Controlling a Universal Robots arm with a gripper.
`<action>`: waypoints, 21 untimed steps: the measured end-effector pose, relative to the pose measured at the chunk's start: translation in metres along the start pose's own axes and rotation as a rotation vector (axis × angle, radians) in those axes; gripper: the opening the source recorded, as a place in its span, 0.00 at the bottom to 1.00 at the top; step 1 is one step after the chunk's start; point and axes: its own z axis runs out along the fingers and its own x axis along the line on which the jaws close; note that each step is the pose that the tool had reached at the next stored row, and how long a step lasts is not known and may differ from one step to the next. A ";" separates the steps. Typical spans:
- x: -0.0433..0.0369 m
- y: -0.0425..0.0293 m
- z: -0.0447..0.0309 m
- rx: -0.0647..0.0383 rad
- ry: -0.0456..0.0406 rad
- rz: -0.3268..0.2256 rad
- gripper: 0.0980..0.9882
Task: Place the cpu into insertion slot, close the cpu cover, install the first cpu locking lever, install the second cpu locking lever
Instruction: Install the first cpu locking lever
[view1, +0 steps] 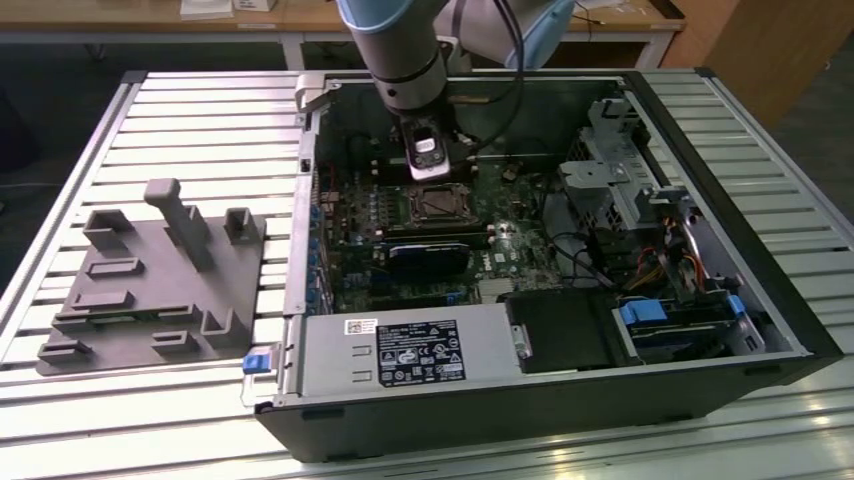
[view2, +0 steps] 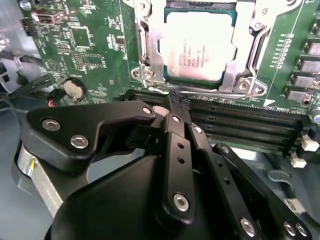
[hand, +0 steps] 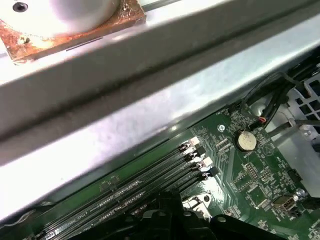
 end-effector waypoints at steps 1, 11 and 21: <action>-0.0003 0.0006 -0.0018 0.000 0.0000 0.000 0.01; -0.0034 0.0064 -0.0193 0.004 -0.0021 -0.001 0.01; -0.0048 0.0057 -0.0204 0.085 -0.0381 -0.024 0.01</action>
